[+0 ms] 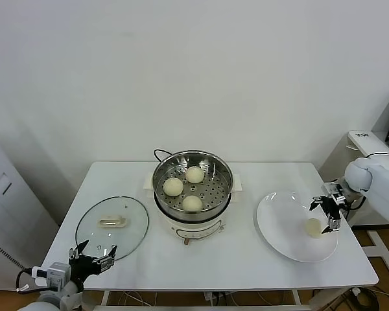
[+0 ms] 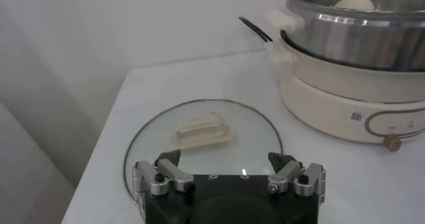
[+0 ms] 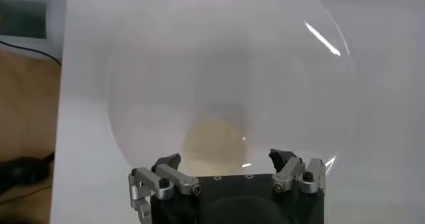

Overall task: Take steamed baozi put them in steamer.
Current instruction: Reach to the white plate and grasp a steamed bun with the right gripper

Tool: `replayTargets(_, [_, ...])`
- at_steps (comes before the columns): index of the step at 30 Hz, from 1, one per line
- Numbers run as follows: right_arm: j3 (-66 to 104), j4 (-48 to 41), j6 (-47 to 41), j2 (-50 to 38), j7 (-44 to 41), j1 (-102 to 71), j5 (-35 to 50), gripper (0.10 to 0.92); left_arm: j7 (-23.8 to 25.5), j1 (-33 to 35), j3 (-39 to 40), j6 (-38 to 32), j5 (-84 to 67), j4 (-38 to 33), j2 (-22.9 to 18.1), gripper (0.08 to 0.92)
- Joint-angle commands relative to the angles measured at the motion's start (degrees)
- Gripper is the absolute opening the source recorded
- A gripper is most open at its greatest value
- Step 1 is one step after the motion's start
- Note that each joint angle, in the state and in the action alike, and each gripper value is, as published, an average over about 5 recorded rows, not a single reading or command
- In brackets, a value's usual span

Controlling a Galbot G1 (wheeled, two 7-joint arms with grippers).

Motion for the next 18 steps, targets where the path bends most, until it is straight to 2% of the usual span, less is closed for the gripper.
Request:
replayTargets(1, [6.0,-3.4,0.5,2.1,1.1,-5.4,-4.1,0.823,0.0,0.1,0.0,0.0,0.0,0.0,0.0,0.823])
replayTargets(5, [6.8,-3.9,0.5,2.6,1.0,-6.3,-4.6,0.817,0.0,0.1,-0.1,0.0,0.1,-0.1,0.0,0.823])
replayTargets(11, [7.8,-4.2,0.5,3.1,0.5,-7.4,-5.4,0.761,0.0,0.2,0.0,0.1,0.1,-0.1,-0.1,0.823])
replayTargets(14, [8.5,-4.4,0.5,3.2,0.1,-7.7,-5.6,0.719,0.0,0.2,-0.1,0.1,0.1,-0.2,-0.1,0.823])
replayTargets(18, [8.7,-4.2,0.6,3.0,0.0,-7.3,-5.6,0.613,0.0,0.2,-0.1,0.1,0.1,-0.2,0.0,0.823])
